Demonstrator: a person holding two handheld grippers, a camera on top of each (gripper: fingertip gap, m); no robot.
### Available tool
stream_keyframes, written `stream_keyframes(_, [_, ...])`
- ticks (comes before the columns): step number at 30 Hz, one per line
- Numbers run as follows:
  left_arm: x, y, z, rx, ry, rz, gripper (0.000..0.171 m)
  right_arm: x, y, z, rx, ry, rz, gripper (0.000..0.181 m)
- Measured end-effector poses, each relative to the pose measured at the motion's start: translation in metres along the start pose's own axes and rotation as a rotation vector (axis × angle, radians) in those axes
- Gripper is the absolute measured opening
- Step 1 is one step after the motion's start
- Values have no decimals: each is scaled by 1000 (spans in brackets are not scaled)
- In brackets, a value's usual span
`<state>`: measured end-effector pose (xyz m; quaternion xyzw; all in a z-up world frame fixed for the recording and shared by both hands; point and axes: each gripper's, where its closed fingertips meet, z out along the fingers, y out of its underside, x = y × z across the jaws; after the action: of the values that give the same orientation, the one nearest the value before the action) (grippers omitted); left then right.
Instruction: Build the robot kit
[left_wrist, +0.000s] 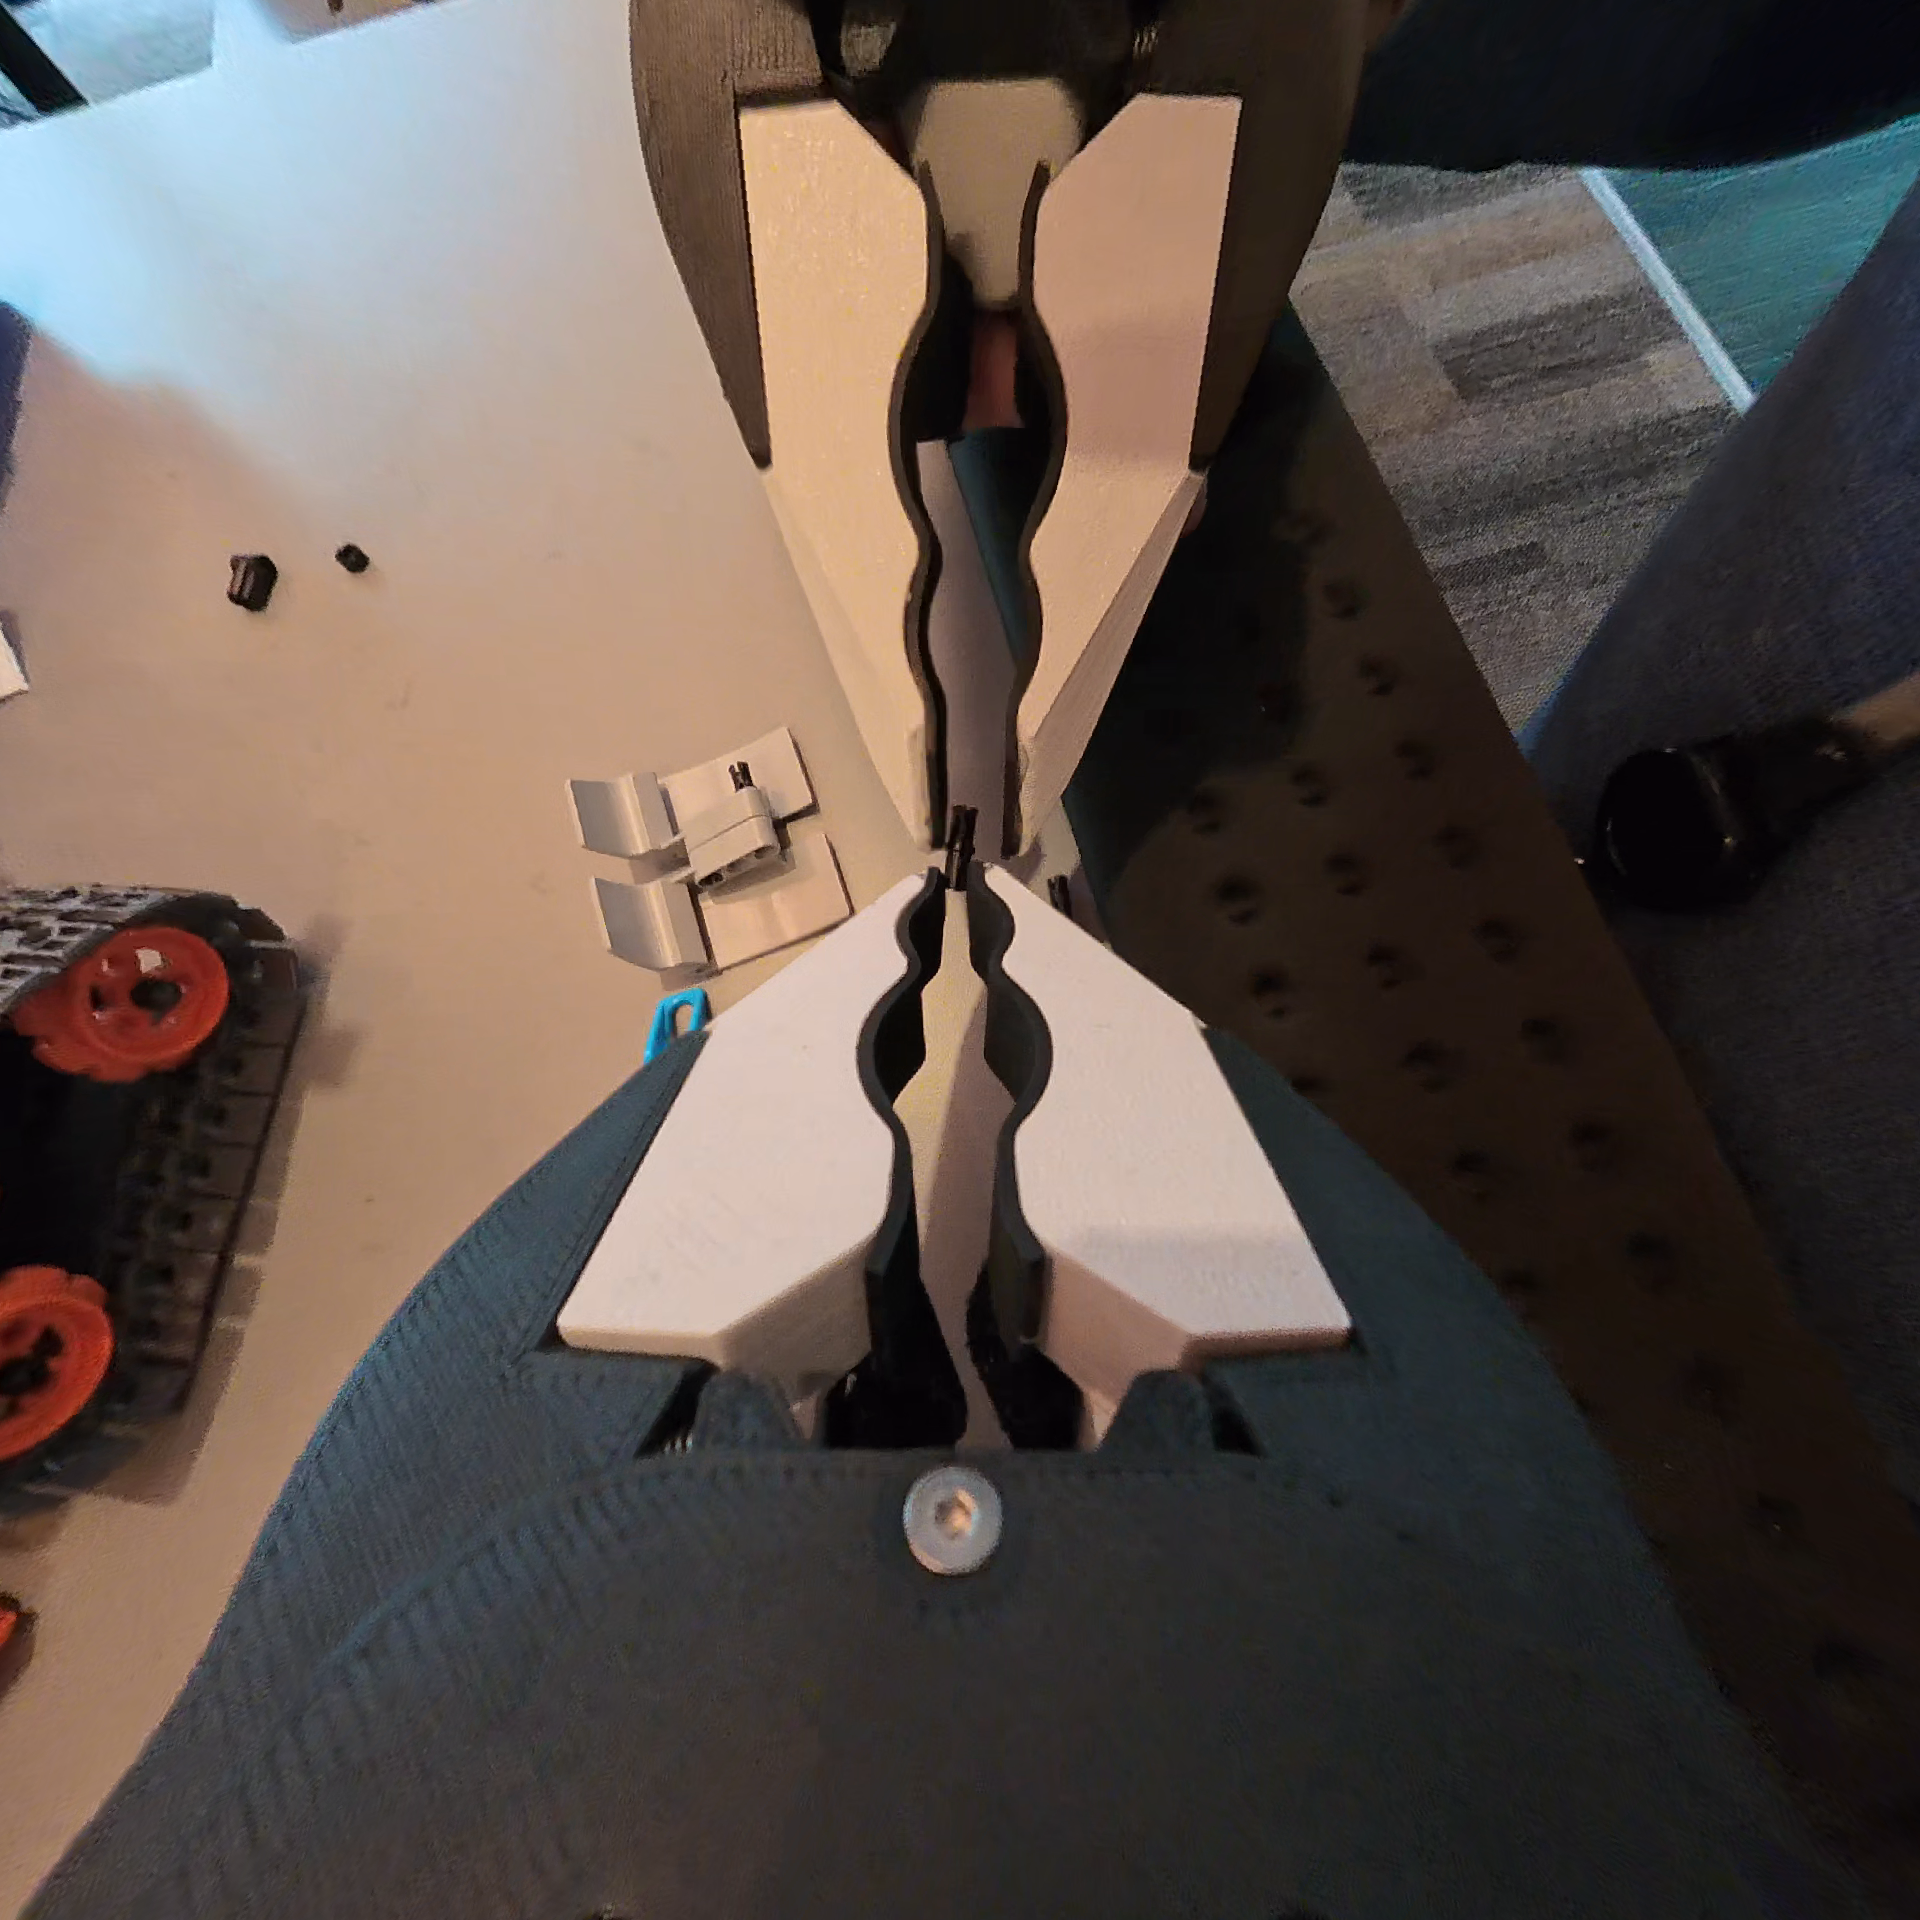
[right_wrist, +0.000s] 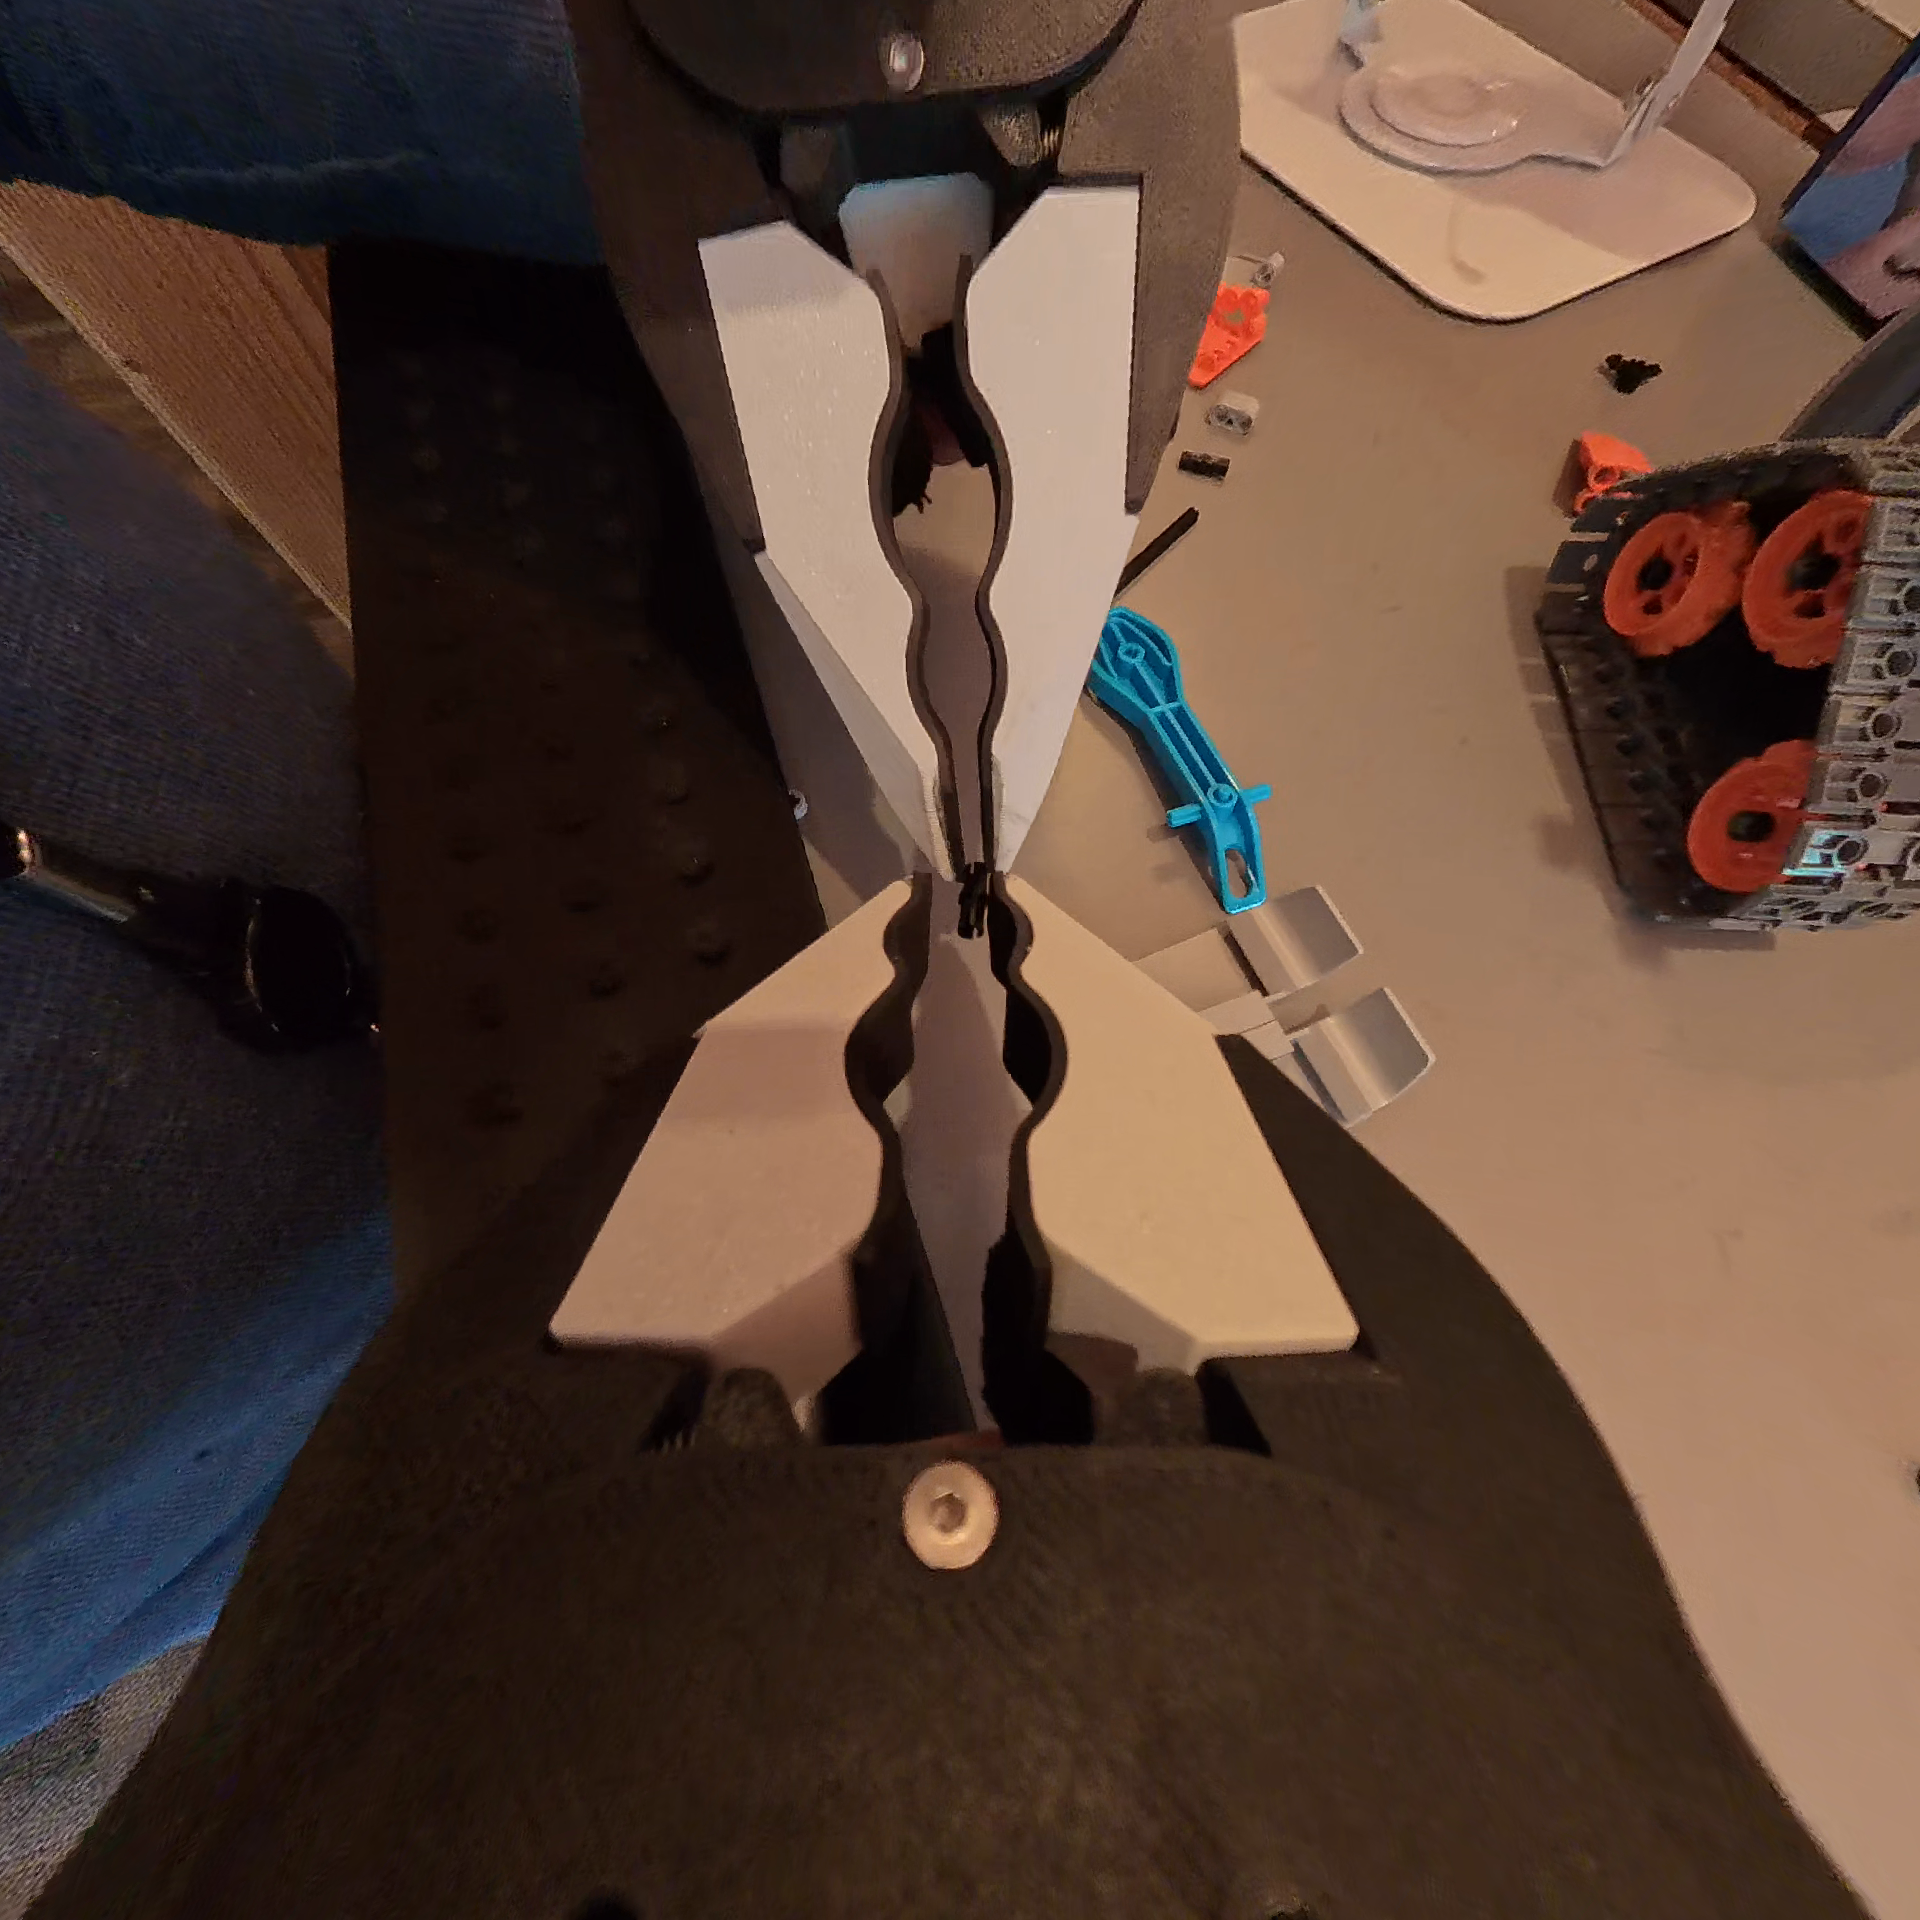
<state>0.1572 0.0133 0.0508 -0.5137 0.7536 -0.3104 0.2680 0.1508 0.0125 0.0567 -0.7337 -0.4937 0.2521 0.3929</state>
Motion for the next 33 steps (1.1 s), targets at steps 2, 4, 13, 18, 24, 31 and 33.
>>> stream_keyframes(2, [1,-4,-1,22,22,4,2,0,1,0,-15,5,-7,6])
stream_keyframes(4, [1,-5,-2,22,24,21,2,1,2,0,-27,13,-4,8])
stream_keyframes(13, [-6,-10,-2,40,54,14,2,9,3,-6,-41,66,-14,2])
stream_keyframes(18, [-43,-1,-4,-6,26,-78,24,23,23,-15,-86,108,71,2])
stream_keyframes(24, [-73,19,13,-83,24,-230,35,42,53,-11,-213,183,115,1])
stream_keyframes(31, [-53,26,25,-137,63,-244,30,65,64,-7,-256,222,116,2])
stream_keyframes(33, [-47,25,26,-141,65,-249,31,78,65,-9,-272,263,93,2])
